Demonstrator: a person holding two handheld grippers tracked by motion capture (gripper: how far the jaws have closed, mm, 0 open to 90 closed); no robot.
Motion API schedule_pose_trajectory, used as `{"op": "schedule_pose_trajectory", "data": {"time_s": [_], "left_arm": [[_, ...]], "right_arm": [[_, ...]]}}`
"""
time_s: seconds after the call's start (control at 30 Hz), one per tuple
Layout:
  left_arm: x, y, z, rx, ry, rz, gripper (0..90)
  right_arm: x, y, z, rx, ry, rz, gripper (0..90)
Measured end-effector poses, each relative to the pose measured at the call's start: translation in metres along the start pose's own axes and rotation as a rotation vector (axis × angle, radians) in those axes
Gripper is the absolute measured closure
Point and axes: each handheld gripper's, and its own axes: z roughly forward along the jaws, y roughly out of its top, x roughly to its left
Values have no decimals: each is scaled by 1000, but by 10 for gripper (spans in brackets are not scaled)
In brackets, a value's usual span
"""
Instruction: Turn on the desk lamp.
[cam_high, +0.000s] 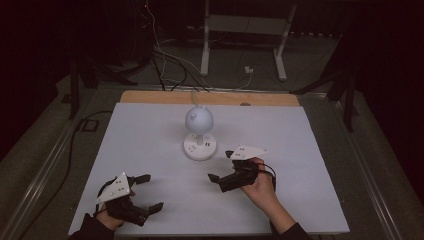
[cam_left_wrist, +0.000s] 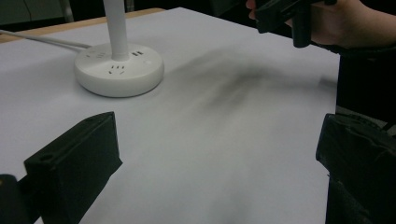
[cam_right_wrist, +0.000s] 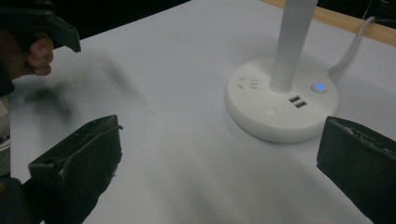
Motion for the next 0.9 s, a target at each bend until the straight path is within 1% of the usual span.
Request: {"op": "schedule_pose_trajectory", "data": {"time_s": [0.03, 0.07, 0.1, 0.13, 0.2, 0.23, 0.37, 0.4, 0.53, 0.6, 0.7, 0.73, 0.77, 0.8, 0.83, 0.87, 0.9], "left_arm": [[0, 0, 0, -1, 0, -2, 2], [0, 0, 0, -1, 0, -2, 2], [0, 0, 0, 0, 1, -1, 2], [0, 0, 0, 0, -1, 0, 2], [0, 0, 0, -2, -2, -2, 2], [0, 0, 0, -3, -3, -2, 2], [0, 0, -1, -3, -4, 2, 2], [0, 0, -1, -4, -3, 0, 2], [0, 0, -1, -1, -3, -2, 2], [1, 0, -1, -2, -4, -4, 2], [1, 0, -1, -2, -5, -3, 2], [1, 0, -1, -2, -5, -3, 2], [1, 0, -1, -2, -5, -2, 2], [1, 0, -1, -2, -6, -4, 2], [1, 0, -1, -2, -6, -5, 2], [1, 0, -1, -1, -6, -4, 2], [1, 0, -1, 0, -7, -3, 2]], "right_arm": [[0, 2, 4, 3, 0, -8, 0], [0, 2, 4, 3, 0, -8, 0], [0, 4, 8, -1, 12, 1, 0], [0, 4, 8, -1, 12, 1, 0], [-1, 7, 13, -5, 26, 5, 0], [-1, 10, 18, -6, 36, 4, 0], [-3, 15, 25, 1, 29, 3, 0], [-4, 18, 30, 8, 26, 10, 0], [-8, 21, 35, 13, 25, 14, 0], [-14, 23, 40, 14, 37, 25, 0], [-17, 24, 43, 22, 33, 32, 0], [-18, 25, 44, 24, 32, 41, 0], [-21, 26, 48, 24, 23, 52, 0], [-21, 26, 48, 24, 23, 52, 0], [-23, 27, 52, 17, 4, 66, 0], [-23, 27, 52, 17, 4, 66, 0], [-23, 27, 55, 26, -3, 74, 23]]}}
